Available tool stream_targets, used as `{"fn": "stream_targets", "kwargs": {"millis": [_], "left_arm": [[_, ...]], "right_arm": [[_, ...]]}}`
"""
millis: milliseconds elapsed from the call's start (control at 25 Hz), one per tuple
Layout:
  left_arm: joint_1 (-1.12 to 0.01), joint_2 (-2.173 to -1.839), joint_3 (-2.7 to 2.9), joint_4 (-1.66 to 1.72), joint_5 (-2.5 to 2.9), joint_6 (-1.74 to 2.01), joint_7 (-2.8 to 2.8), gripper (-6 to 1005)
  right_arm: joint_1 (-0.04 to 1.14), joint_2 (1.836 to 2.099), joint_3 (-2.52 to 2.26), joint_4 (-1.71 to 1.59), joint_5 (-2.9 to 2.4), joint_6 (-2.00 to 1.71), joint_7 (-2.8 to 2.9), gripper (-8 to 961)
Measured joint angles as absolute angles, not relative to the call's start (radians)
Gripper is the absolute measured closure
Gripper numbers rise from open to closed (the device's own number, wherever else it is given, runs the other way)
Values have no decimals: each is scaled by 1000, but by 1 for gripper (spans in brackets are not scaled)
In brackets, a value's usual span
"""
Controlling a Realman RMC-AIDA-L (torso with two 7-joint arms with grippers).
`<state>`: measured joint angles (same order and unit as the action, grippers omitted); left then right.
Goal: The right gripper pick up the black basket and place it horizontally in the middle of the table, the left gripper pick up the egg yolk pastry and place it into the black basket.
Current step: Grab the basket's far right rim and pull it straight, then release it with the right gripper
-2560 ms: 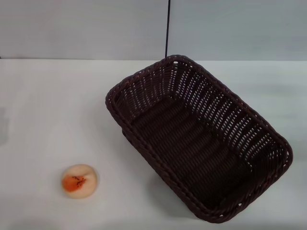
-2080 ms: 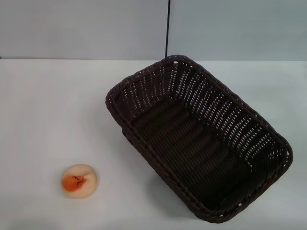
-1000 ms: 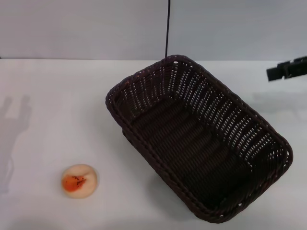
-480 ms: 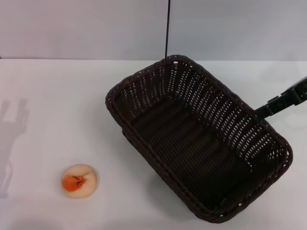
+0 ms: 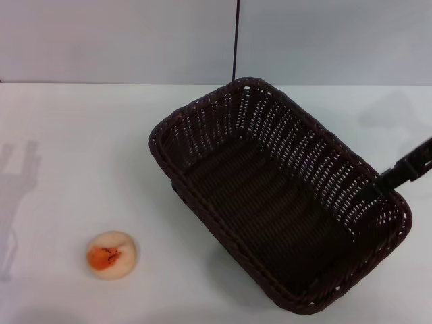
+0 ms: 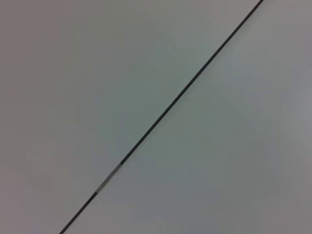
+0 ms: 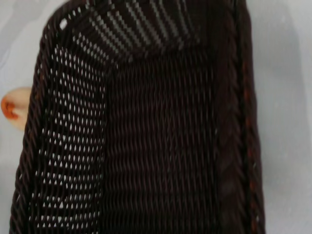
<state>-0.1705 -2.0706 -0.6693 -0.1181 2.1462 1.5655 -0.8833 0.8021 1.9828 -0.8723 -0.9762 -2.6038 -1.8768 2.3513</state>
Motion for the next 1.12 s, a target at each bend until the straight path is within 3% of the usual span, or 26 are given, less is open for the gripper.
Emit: {"fn": "stream_targets", "kwargs": {"millis": [560, 680, 880, 1120], "left_arm": [[-173, -2071, -666, -129, 2146, 1534, -895, 459], [-174, -2070, -666, -129, 2146, 1528, -905, 459], [-174, -2069, -666, -129, 2146, 1527, -907, 459], [-175, -2069, -666, -129, 2146, 1526, -915, 459]], "right_arm": [[779, 2010, -914, -923, -2635, -1832, 2335, 281], [778, 2013, -923, -919, -2635, -1828, 2332, 488], [766, 2015, -920, -918, -2631, -1808, 2326, 722], [736, 2022, -911, -955, -2584, -1800, 2300, 767]]}}
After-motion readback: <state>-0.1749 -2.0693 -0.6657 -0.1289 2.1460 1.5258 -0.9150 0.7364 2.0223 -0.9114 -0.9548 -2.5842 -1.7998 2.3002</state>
